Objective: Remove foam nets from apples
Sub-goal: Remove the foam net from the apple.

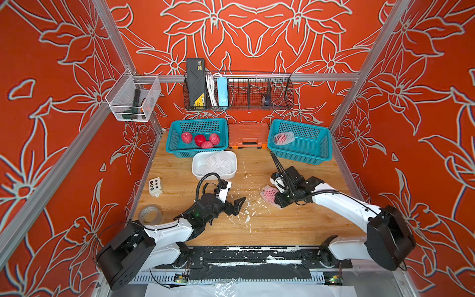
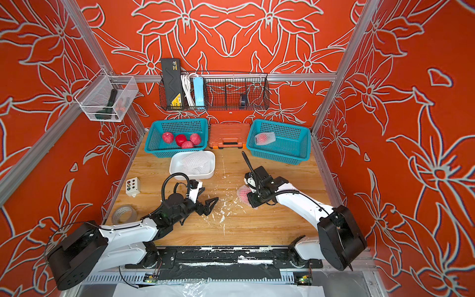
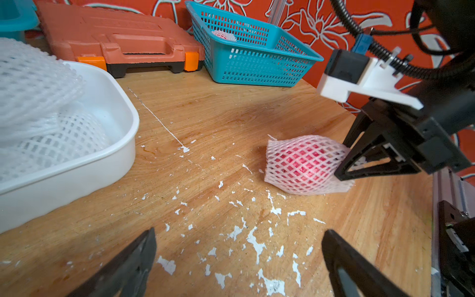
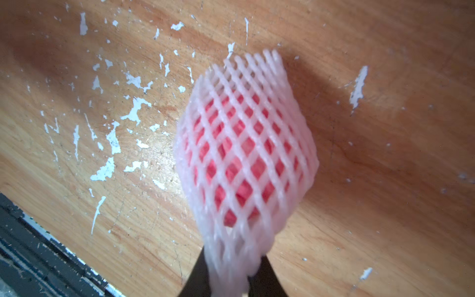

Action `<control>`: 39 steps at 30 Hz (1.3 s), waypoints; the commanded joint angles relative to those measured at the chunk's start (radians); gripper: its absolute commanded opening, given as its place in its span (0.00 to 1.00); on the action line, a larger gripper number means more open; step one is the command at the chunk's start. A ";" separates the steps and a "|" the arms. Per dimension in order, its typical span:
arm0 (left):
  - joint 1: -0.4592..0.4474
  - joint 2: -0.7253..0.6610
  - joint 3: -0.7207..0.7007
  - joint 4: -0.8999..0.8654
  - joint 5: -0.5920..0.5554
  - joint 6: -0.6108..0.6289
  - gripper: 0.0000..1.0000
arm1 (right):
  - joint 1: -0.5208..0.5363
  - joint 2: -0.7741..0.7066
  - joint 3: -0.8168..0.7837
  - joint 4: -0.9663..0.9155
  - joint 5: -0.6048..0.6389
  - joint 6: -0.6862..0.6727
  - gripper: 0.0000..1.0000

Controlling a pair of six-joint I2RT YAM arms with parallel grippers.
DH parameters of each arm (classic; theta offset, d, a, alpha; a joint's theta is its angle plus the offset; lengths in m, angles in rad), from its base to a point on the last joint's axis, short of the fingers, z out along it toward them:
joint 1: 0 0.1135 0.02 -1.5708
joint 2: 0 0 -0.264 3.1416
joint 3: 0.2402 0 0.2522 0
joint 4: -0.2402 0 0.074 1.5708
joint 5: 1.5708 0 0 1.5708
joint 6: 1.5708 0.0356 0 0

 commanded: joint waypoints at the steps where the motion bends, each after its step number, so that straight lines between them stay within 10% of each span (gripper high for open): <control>1: 0.004 -0.033 0.015 -0.004 -0.025 0.022 0.98 | -0.002 0.016 0.093 -0.092 0.023 -0.029 0.18; 24: 0.011 -0.098 0.007 -0.047 -0.077 0.069 0.98 | 0.033 0.359 0.576 -0.621 0.036 -0.100 0.00; 39: 0.033 -0.026 0.034 -0.024 -0.072 0.080 0.98 | 0.058 0.579 0.795 -0.631 0.077 -0.083 0.40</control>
